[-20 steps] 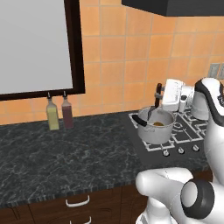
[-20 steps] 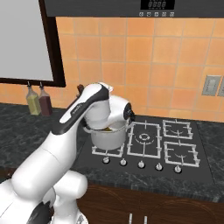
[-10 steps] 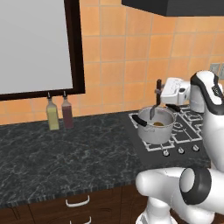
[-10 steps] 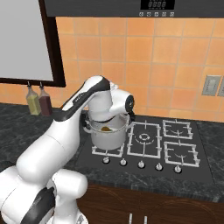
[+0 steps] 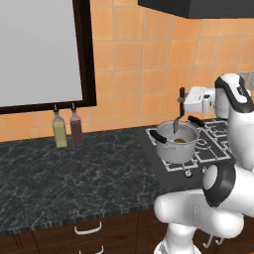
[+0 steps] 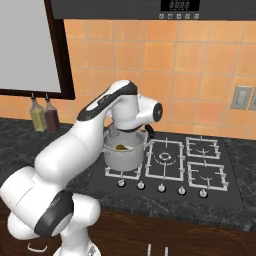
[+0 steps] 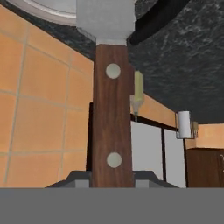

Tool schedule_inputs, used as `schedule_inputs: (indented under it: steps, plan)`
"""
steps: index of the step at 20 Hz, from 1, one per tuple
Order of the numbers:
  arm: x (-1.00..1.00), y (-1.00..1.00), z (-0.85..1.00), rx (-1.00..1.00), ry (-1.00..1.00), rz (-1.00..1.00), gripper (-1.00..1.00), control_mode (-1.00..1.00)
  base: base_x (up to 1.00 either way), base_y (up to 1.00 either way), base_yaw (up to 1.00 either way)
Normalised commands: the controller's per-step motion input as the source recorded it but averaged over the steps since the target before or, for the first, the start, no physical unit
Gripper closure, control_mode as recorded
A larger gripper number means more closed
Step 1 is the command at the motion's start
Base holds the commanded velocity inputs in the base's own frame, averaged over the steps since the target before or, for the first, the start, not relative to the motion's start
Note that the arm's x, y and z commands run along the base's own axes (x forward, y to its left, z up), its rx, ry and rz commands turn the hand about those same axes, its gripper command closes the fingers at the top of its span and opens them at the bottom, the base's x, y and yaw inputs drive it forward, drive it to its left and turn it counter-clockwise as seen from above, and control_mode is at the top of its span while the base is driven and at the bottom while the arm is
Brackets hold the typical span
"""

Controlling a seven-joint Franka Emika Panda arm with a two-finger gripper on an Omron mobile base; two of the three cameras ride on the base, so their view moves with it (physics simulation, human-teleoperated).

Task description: Put the broccoli and avocado in the pot. Retrieve the spatula and lightly stir the vegetables in the pot.

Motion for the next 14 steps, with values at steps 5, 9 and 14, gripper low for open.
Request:
schedule_inputs:
  steps: [5, 9, 14]
  plan:
    - [0.33, -0.13, -0.38, 0.01, 0.01, 0.00, 1.00, -1.00, 0.00, 0.00, 0.00]
    - [0.13, -0.08, -0.38, 0.02, 0.00, 0.00, 1.00, -1.00, 0.00, 0.00, 0.00]
    - [0.02, 0.00, -0.30, 0.00, 0.00, 0.00, 1.00, -1.00, 0.00, 0.00, 0.00]
